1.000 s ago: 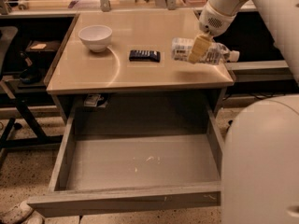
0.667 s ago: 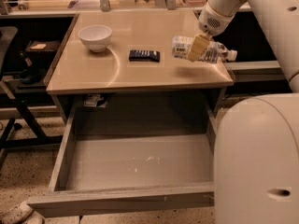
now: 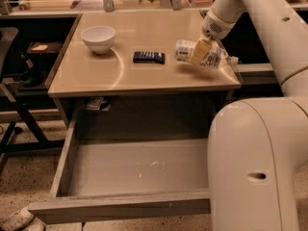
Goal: Pick blue plastic bottle from top drawer and place on counter
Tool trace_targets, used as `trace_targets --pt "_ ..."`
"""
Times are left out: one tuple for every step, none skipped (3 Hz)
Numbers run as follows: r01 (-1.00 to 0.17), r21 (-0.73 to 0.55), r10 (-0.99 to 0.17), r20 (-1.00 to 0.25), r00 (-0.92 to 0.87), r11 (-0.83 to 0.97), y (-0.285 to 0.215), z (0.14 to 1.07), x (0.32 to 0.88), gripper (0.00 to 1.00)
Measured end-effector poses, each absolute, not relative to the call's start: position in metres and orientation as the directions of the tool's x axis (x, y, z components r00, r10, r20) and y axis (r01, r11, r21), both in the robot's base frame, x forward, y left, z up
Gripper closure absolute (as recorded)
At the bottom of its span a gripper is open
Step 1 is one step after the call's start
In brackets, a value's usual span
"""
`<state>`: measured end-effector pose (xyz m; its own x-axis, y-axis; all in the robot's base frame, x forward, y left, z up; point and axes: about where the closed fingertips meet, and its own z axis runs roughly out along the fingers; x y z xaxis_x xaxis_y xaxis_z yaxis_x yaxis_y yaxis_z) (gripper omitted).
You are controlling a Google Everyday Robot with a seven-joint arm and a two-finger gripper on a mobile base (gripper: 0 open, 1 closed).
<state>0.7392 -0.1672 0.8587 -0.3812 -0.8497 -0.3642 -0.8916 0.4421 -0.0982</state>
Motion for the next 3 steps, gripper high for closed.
trace_targets --pt "-0.882 -0.038 -0.822 -0.382 -0.422 0.471 -0.1526 0.8315 0.7573 1.00" --pt "-0.880 -0.046 -0.819 -0.391 -0.420 0.473 -0.1504 0.8293 0.7626 1.00" --pt "-0.880 -0.046 -0.819 -0.391 -0.420 0.473 -0.1503 0.8292 0.7627 0.82"
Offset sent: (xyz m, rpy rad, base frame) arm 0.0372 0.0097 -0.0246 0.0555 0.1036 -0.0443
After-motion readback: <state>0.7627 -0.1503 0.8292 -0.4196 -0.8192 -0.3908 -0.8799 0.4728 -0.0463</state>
